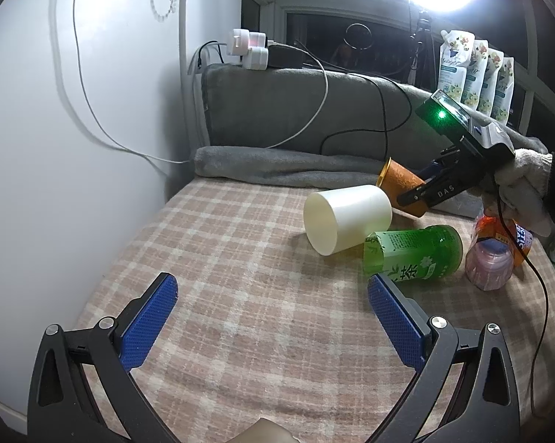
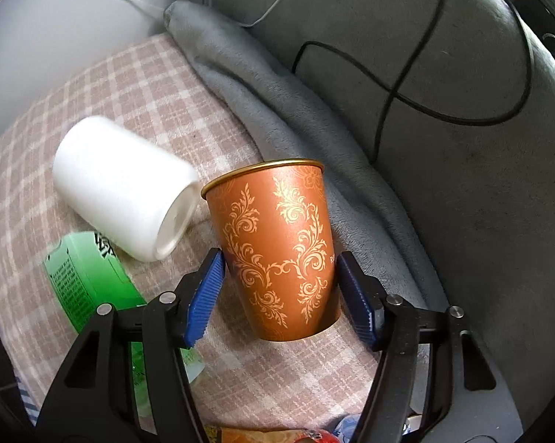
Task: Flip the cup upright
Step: 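Lift the orange cup with the right gripper and rotate it upright, then lower the upright orange cup onto the table and open the right gripper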
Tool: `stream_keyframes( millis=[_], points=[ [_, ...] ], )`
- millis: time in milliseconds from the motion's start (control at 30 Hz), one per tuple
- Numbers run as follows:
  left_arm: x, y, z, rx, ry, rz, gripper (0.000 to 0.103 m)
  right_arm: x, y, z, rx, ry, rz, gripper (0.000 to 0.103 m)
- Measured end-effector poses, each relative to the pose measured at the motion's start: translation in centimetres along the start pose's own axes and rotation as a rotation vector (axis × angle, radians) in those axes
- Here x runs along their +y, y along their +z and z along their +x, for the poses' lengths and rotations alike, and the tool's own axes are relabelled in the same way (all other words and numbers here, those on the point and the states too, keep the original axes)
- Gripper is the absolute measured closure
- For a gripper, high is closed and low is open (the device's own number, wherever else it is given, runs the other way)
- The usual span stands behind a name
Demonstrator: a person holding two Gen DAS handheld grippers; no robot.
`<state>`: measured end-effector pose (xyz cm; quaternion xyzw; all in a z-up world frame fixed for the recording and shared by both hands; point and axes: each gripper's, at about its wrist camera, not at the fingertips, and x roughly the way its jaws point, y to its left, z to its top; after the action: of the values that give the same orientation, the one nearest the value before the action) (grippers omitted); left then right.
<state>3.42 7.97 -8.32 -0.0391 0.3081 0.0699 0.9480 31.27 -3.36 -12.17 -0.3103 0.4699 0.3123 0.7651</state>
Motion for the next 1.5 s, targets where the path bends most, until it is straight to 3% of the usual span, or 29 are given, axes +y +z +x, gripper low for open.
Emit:
stream_keyframes(
  millis=[400, 633, 733, 967, 1200, 1500],
  points=[
    [-0.1, 0.1, -0.9, -0.020, -0.003, -0.010, 0.001, -0.6, -1.5, -8.5, -0.163, -0.029, 0.070, 0.038],
    [0.1, -0.2, -1.4, 0.008, -0.059, -0.053, 0.001, 1.6, -6.1, -15.2, -0.245, -0.029, 0.110, 0.038],
    [-0.1, -0.6, -1.9, 0.007, -0.076, -0.058, 0.001, 2.9, -8.4, -16.8, -0.267, 0.014, 0.161, 0.038],
    [-0.7, -1.4, -2.7, 0.030, -0.146, -0.067, 0.001, 5.6, -13.8, -17.2, -0.257, 0.134, 0.351, 0.038],
    [-1.4, -2.0, -3.1, 0.060, -0.208, -0.078, 0.001, 7.4, -18.6, -14.5, -0.183, 0.208, 0.526, 0.037],
    [-2.9, -2.1, -3.2, 0.084, -0.247, -0.057, 0.001, 7.1, -21.4, -10.8, -0.118, 0.290, 0.698, 0.037]
  ],
)
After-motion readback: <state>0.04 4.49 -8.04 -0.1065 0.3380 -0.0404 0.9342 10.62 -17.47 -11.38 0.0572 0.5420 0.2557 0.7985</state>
